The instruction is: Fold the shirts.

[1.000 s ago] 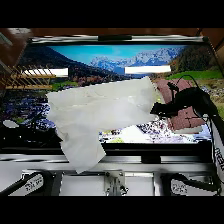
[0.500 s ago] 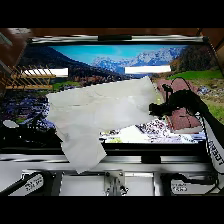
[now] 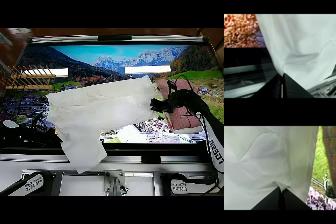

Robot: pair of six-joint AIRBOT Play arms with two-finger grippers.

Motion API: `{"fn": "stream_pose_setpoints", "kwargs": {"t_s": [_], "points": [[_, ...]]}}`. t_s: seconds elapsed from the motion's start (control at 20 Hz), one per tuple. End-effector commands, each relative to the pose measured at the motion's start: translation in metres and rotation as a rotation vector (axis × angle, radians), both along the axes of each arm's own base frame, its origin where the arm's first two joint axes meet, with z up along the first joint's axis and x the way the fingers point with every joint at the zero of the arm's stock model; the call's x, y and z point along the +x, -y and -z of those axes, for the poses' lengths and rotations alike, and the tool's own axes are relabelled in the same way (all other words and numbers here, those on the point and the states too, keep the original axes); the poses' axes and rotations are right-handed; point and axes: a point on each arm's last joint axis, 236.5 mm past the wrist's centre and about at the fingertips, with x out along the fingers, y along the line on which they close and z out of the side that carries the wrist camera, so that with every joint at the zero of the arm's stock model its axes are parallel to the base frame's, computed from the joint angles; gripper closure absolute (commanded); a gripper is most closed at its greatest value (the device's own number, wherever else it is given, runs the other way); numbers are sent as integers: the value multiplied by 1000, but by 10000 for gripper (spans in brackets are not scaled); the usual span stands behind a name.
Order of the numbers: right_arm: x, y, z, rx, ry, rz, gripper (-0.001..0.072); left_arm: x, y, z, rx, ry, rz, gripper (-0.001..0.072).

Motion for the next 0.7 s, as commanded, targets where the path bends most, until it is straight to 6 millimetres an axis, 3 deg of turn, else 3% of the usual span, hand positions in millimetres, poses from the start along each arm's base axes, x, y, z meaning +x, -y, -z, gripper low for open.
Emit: {"fn": "stream_pose_setpoints", "kwargs": {"t_s": [0.0, 0.2, 0.25, 0.3, 0.45, 0.65], "points": [[5, 17, 0, 16, -10, 105, 664, 0, 0, 0, 1, 3, 2, 674], [-12, 15, 3, 20, -78, 74, 636, 0, 0, 0, 1, 3, 2, 674], [-16, 12, 3, 30, -94, 69, 503, 0, 0, 0, 0, 3, 2, 674], [-21, 10, 3, 37, -112, 51, 284, 0, 0, 0, 0, 2, 2, 674], [-32, 20, -9, 37, -125, 23, 261, 0, 0, 0, -1, 2, 2, 674], [-53, 53, -21, 75, -179, 82, 261, 0, 0, 0, 0, 2, 2, 673]]}}
